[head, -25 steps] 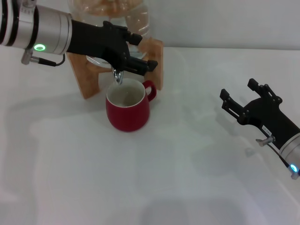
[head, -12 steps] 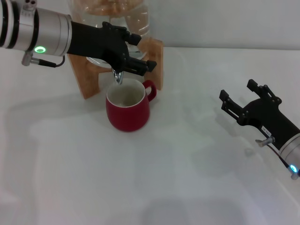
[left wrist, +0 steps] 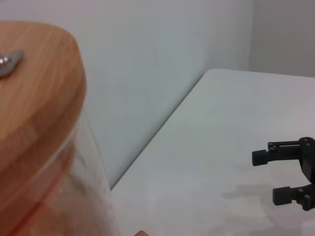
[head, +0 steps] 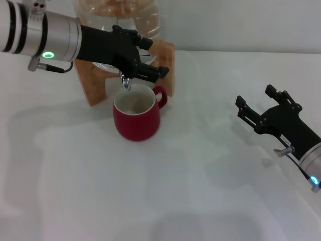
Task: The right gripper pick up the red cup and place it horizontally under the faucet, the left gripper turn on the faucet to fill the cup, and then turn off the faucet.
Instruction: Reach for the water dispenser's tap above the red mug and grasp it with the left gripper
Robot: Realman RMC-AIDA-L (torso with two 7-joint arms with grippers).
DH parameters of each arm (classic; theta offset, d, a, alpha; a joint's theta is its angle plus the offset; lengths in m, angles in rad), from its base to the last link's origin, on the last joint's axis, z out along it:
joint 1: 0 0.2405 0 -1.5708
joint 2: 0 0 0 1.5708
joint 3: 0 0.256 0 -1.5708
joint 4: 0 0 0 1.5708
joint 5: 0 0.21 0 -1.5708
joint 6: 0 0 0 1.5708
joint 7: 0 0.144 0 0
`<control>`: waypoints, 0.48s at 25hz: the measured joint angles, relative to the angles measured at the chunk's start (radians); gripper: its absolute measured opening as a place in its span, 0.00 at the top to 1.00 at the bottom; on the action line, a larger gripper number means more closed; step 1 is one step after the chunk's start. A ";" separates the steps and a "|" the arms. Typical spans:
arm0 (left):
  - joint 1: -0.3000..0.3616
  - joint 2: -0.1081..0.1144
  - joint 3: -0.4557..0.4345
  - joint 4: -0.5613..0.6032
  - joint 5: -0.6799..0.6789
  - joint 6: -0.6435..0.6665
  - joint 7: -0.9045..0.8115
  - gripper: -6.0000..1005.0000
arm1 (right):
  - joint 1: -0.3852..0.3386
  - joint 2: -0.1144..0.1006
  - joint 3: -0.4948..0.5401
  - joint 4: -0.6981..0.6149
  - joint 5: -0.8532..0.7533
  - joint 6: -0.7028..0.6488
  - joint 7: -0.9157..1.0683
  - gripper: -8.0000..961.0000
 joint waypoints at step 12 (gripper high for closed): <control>0.000 -0.019 0.002 -0.007 0.000 0.004 0.023 0.15 | -0.001 0.000 -0.004 0.000 0.000 -0.001 0.000 0.12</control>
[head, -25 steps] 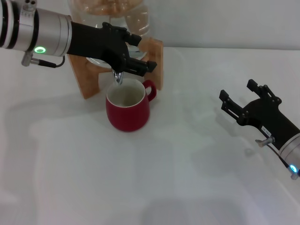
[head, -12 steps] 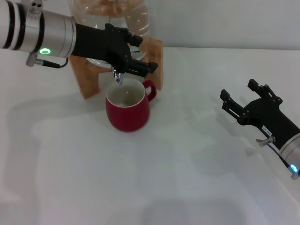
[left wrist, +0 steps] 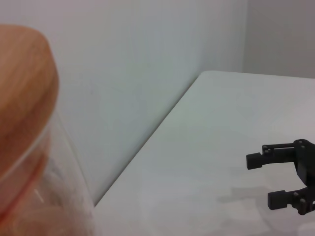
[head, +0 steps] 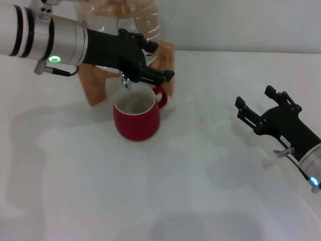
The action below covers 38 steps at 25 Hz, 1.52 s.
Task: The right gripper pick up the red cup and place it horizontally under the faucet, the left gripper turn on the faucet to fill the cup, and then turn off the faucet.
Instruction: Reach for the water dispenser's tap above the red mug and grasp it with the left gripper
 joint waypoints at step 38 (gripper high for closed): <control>0.003 -0.013 0.004 -0.018 0.032 0.047 0.028 0.15 | -0.011 0.000 -0.007 0.002 0.001 -0.013 0.002 0.12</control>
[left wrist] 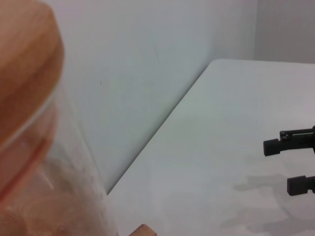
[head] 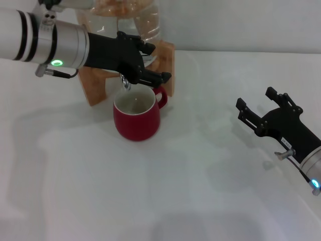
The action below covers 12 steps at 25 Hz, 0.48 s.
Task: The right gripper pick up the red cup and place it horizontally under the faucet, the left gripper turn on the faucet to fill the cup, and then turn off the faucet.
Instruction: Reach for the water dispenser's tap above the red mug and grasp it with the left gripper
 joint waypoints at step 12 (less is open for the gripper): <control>-0.008 -0.006 0.002 -0.003 0.008 0.005 0.008 0.15 | 0.003 0.000 0.000 0.000 0.000 -0.003 0.000 0.12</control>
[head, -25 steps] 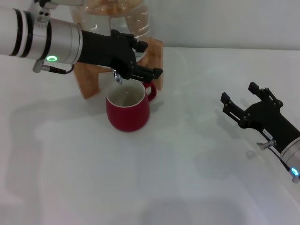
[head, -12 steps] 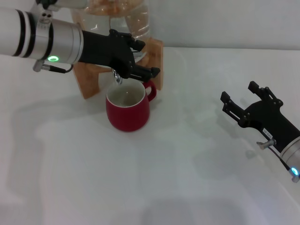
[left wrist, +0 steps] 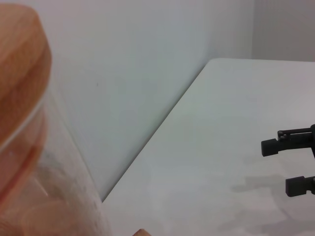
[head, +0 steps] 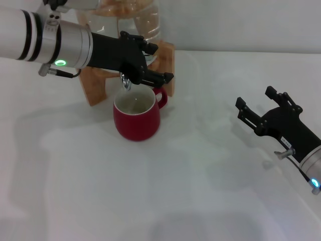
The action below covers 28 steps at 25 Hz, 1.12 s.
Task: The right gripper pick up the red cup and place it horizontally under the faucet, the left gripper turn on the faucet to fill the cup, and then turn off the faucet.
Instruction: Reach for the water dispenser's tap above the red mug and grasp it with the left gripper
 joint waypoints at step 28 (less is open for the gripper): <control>0.000 -0.003 0.017 0.000 -0.009 -0.012 0.013 0.15 | -0.003 0.000 0.000 0.002 -0.002 -0.003 0.000 0.12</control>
